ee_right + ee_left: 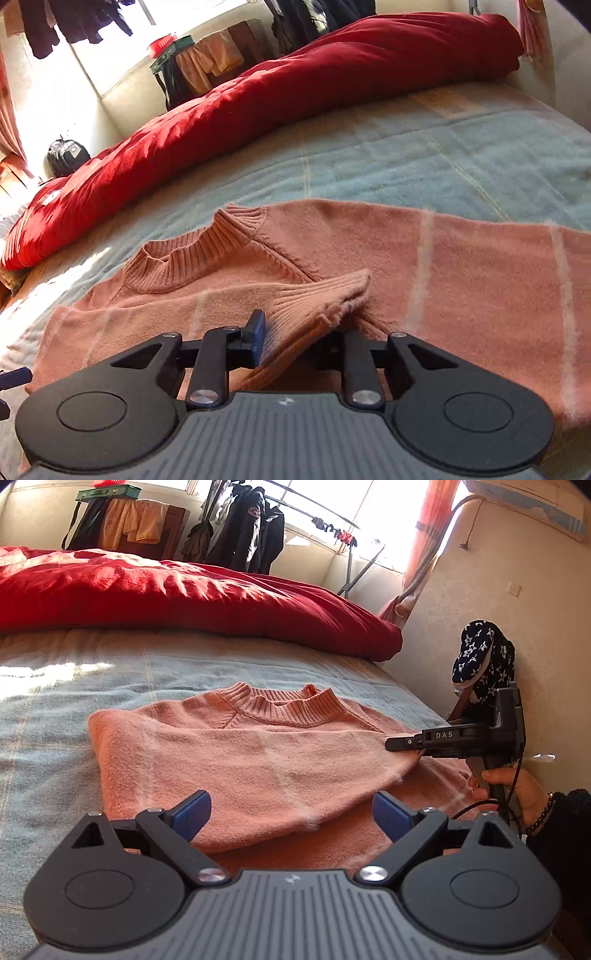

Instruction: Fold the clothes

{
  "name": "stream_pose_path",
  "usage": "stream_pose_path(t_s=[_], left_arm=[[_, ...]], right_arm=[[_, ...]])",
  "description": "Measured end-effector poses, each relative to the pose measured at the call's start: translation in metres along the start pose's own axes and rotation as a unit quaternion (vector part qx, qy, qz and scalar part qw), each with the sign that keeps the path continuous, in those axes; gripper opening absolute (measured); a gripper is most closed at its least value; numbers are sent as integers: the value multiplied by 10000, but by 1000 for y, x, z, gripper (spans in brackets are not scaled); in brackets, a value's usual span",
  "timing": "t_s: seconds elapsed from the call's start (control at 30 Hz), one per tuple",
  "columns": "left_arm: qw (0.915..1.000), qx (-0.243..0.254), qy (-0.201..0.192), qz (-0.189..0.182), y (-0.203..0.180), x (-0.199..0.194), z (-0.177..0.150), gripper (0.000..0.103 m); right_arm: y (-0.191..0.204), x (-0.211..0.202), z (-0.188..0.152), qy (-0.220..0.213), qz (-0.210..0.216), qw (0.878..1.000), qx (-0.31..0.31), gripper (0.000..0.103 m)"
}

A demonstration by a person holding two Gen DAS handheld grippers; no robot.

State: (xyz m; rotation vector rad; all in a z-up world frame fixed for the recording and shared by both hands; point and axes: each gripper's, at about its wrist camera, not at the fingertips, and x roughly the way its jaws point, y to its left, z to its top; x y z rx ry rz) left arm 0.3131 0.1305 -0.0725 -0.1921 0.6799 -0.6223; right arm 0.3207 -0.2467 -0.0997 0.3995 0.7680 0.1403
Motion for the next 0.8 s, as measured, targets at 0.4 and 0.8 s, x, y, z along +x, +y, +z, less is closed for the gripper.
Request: stream_pose_path(t_s=[0.4, 0.8], left_arm=[[9982, -317, -436, -269, 31, -50, 13, 96], [9862, -1225, -1009, -466, 87, -78, 18, 98]], right_arm=[[126, -26, 2, -197, 308, 9854, -1661, 90], [282, 52, -29, 211, 1344, 9410, -3100, 65]])
